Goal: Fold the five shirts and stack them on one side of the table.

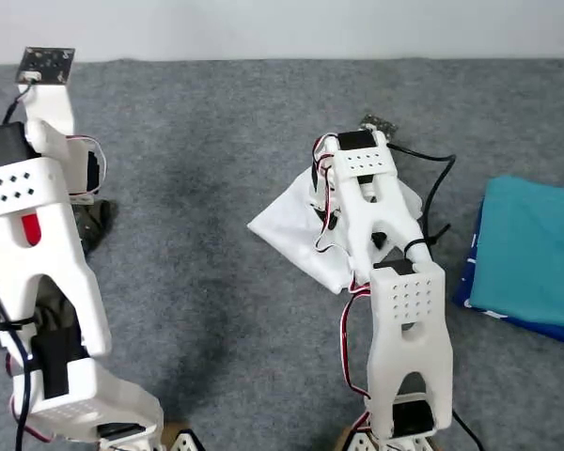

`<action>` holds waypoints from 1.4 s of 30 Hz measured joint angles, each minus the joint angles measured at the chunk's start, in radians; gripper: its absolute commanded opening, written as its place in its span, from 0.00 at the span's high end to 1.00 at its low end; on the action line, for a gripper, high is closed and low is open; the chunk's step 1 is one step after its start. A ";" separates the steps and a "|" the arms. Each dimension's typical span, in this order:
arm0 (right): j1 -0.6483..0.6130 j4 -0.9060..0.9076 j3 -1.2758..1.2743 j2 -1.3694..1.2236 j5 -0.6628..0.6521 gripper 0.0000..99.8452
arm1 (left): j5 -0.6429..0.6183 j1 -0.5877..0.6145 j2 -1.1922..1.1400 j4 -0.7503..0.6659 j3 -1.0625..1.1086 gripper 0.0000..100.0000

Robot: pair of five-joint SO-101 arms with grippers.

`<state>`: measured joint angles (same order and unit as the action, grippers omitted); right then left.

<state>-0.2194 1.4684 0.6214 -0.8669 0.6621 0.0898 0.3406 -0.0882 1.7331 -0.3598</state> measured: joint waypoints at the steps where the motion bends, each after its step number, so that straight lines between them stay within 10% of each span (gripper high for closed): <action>1: 0.000 0.000 0.000 0.000 -0.014 0.88 | 0.000 0.000 0.000 0.000 0.000 1.00; 31: 0.092 0.281 -0.003 0.347 -0.522 0.99 | 0.000 0.000 0.000 0.000 0.000 1.00; 42: 0.420 0.285 -0.003 0.549 -0.913 0.99 | 0.000 0.000 0.000 0.000 0.000 1.00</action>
<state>0.2010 1.7538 0.6183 -0.3176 -0.2509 0.0898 0.3406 -0.0882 1.7331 -0.3598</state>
